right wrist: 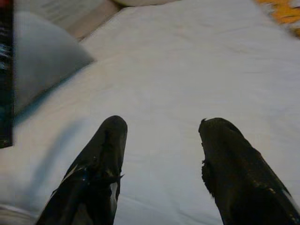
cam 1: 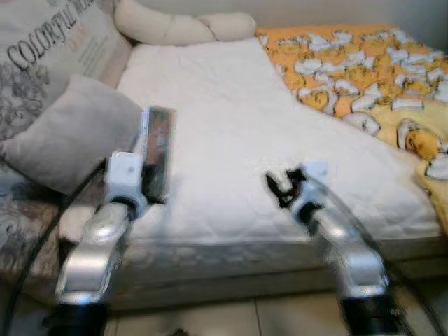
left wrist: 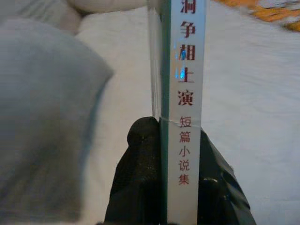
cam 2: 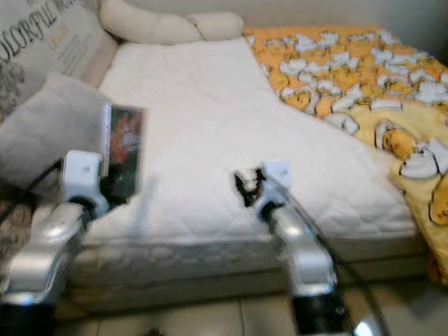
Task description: Clean up the room
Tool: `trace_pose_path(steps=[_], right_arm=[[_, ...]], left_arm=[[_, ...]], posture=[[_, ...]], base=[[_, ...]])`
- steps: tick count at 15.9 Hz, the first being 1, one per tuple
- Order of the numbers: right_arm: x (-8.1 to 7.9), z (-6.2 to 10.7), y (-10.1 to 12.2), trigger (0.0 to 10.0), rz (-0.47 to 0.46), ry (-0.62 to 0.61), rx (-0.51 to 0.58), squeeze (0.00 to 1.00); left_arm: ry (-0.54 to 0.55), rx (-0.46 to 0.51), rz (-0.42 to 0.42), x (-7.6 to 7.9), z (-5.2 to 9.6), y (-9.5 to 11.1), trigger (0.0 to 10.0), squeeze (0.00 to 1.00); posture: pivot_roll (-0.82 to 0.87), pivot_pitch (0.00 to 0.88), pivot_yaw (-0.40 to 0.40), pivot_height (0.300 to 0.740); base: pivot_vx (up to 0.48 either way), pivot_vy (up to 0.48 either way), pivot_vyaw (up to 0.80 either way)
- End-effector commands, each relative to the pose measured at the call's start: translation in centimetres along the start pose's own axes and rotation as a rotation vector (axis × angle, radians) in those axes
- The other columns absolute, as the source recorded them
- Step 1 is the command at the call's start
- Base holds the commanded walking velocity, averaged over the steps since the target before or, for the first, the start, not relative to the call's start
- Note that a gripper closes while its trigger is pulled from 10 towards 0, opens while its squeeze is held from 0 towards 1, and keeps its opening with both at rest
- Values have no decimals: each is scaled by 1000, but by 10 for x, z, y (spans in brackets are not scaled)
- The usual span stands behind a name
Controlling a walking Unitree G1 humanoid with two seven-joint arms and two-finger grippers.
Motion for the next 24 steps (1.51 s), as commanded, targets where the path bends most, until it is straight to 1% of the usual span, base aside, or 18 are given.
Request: trace_pose_path(steps=[1,4,5,7,8,10,13,20,21,23,24], right_arm=[[6,3,3,10000,22,-14,9,0],[5,2,2,10000,22,-7,8,0],[0,2,4,10000,70,24,8,0],[-1,1,3,10000,97,27,2,0],[-1,1,2,10000,95,26,1,0],[-1,1,2,10000,57,11,6,0],[-1,1,1,10000,82,20,2,0],[-2,2,0,10000,82,20,1,0],[-2,2,-1,10000,71,26,-8,0],[-2,2,-2,10000,55,19,-9,0],[-1,2,0,10000,56,15,-2,0]], left_arm=[[-23,64,-5,6,-1,16,10000,0],[-25,63,-8,7,-2,16,10000,0],[-25,63,-9,6,-2,16,10000,0],[-25,64,-10,6,-2,16,10000,0],[-27,64,-12,6,-2,16,10000,0],[-30,65,-13,7,-2,16,10000,0],[-35,67,-14,7,-2,17,10000,0],[-48,71,-32,9,-2,18,10000,0],[-51,72,-36,9,-2,18,10000,0],[-58,73,-42,10,-1,18,10000,0],[-62,73,-46,11,-1,18,10000,0]], posture=[[-90,0,38,740],[-89,0,36,740],[-92,0,37,740],[-94,0,39,740],[-94,0,39,740],[-95,0,38,740],[-95,0,36,740],[-94,0,33,740],[-94,0,33,740],[-95,0,30,740],[-95,0,30,740]], base=[[330,0,0],[330,0,0],[334,0,0],[332,0,209],[330,0,800],[330,0,0],[329,0,0],[323,0,0],[315,0,0],[311,0,-800],[285,0,0]])
Point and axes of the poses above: a point about 5 cm out from each wrist's last joint towards the gripper, its own z axis pointing back from the gripper into the wrist, its own y axis along the axis of the wrist's last joint, x = y × z, the point moved 3 cm from there along -z, pointing out of the wrist towards the gripper, and after that the axes turned 1 degree about z, right-handed, at the moved point
